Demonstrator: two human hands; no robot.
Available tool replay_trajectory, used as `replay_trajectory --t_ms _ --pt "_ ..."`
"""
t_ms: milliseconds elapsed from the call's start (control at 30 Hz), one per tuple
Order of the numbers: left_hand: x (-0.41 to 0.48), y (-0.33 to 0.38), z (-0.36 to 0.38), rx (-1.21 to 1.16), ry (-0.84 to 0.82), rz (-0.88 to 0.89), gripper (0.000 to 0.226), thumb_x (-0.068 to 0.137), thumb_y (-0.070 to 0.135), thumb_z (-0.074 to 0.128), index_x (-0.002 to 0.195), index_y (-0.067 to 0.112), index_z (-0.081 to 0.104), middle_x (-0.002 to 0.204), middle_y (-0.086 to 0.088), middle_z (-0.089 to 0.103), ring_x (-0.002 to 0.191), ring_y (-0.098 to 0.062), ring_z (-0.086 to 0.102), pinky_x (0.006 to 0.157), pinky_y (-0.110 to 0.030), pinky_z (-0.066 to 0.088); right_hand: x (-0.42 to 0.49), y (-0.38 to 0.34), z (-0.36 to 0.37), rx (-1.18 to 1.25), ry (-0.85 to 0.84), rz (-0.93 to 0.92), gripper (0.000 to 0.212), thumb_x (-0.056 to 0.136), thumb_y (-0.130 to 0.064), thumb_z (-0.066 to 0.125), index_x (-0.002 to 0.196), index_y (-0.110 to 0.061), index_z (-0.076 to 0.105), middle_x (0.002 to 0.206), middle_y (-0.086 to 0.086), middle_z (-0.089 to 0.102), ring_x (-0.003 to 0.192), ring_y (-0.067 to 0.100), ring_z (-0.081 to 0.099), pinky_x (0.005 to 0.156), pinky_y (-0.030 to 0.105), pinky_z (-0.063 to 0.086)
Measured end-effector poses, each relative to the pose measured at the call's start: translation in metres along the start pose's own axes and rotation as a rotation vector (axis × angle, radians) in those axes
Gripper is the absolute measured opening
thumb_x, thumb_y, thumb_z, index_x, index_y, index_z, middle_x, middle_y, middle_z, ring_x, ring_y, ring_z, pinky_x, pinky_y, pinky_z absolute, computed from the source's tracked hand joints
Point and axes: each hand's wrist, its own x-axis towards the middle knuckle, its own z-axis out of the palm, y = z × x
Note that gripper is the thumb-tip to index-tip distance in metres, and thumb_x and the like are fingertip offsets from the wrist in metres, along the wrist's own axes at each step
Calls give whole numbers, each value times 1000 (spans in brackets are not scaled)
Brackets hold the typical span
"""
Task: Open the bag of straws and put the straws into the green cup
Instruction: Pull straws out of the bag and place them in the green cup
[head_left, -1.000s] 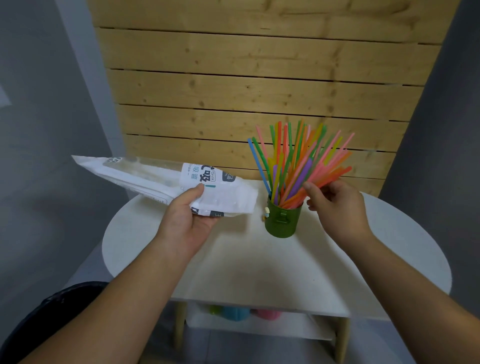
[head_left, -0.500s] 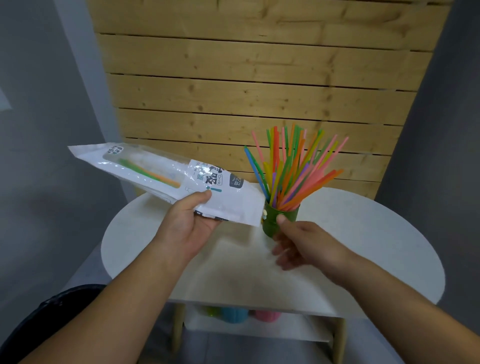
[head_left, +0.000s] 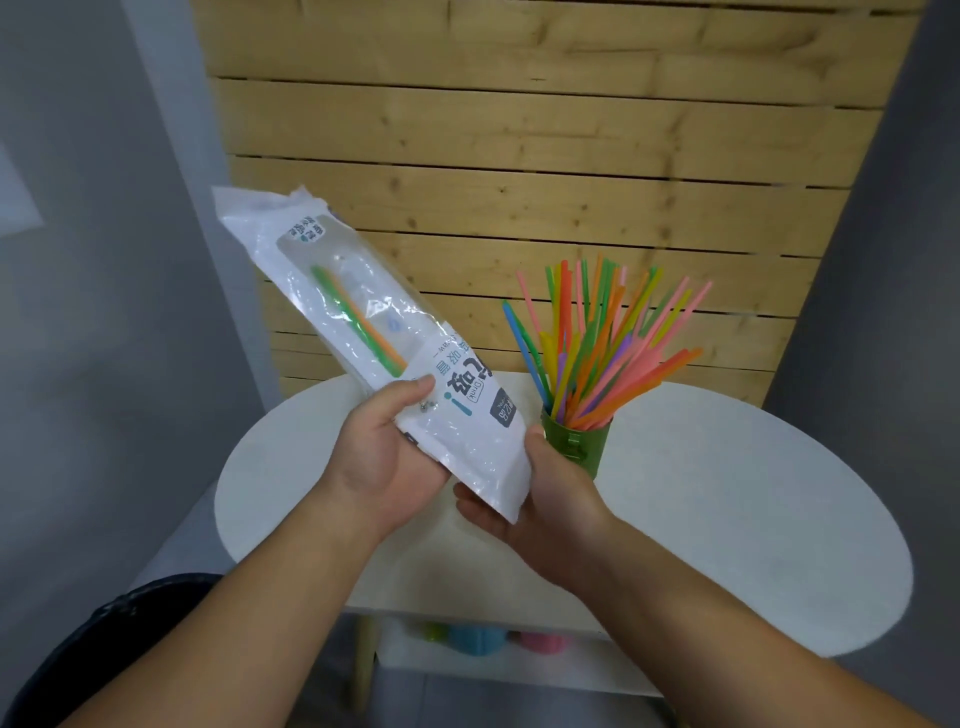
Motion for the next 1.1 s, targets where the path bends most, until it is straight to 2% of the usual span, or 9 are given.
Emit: replay_trajectory --t_ms 133,267,367,467,567,700,767,933,1100 --pt "0 0 1 -45 -5 -6 57 82 28 65 135 9 60 135 -19 57 127 -37 55 116 -57 34 1 2 0 -39 36 69 49 95 -54 50 121 -16 66 91 7 72 58 19 59 49 25 53" --pt "1 5 1 20 62 28 47 84 26 66 129 11 64 124 -15 67 120 -34 63 108 -52 45 4 -5 -10 -179 90 -8 36 93 -49 60 105 -16 67 68 0 62 44 13 43 43 21 37" --pt "2 5 2 91 112 62 34 89 15 67 122 10 67 111 -10 75 107 -28 71 93 -44 56 4 -16 -17 -186 57 -92 25 91 -34 67 100 -11 68 72 2 62 51 13 50 45 23 48" --pt "4 3 0 142 174 73 25 96 10 58 118 12 69 109 -9 77 97 -24 75 79 -40 63 2 -25 -26 -144 14 -162 20 91 -23 69 102 -8 70 88 6 73 79 19 64 76 33 59" --pt "7 1 -1 165 209 46 29 98 9 58 126 10 66 117 -11 75 100 -25 75 78 -43 63 1 -34 -35 -102 4 -184 23 89 -17 71 106 -1 69 91 9 73 75 16 65 66 27 61" --pt "7 -1 -2 161 240 14 29 98 11 60 126 11 66 120 -11 75 100 -24 75 80 -45 63 -5 -44 -41 29 -4 -196 3 89 1 65 90 2 67 81 13 70 67 15 66 59 21 58" --pt "8 -2 -2 128 259 16 27 98 10 60 124 12 66 117 -9 76 97 -23 76 77 -44 64 -7 -47 -41 105 -8 -219 5 89 4 62 87 2 66 77 12 69 68 16 65 59 20 58" --pt "10 -1 -3 44 291 48 23 99 7 58 119 11 67 110 -8 78 93 -22 77 79 -45 63 -7 -46 -40 282 -7 -260 5 91 -1 63 88 -4 65 69 4 69 67 12 64 61 20 58" --pt "11 -3 -2 22 304 45 18 99 4 56 111 9 68 101 -8 80 86 -21 78 75 -43 64 -3 -30 -33 238 -46 -275 12 90 -9 66 102 -8 66 81 3 69 68 9 63 63 21 58"
